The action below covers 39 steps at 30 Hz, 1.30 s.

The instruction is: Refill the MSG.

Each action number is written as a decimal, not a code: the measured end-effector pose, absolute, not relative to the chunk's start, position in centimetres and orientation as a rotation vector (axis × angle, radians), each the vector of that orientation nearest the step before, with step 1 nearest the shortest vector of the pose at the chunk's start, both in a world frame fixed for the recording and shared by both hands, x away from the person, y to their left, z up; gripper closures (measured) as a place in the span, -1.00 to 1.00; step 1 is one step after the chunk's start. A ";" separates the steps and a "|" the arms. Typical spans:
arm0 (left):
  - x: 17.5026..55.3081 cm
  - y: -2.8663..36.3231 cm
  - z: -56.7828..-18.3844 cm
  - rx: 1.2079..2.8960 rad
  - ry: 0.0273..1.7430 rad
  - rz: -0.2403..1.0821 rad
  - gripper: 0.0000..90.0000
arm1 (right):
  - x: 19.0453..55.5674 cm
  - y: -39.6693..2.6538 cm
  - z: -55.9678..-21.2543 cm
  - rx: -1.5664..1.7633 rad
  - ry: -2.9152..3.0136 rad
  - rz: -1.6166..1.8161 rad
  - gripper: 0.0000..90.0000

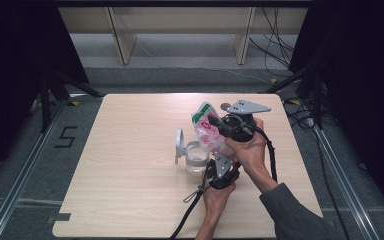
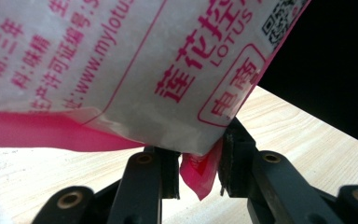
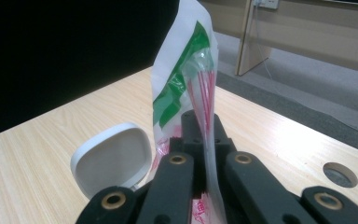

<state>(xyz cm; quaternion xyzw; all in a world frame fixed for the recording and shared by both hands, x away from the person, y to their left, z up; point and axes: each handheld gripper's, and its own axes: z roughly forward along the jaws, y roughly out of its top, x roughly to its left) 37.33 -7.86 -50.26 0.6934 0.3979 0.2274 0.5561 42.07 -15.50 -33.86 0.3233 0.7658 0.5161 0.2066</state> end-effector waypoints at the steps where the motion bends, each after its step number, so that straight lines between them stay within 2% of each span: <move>1: 37.4 -7.8 -50.2 1.646 0.939 0.541 0.59 | 42.1 -15.4 -33.9 0.905 2.126 1.440 1.00; 39: 38.1 -7.8 -50.3 1.673 0.869 0.482 0.60 | 43.2 -13.9 -34.3 0.902 2.223 1.346 1.00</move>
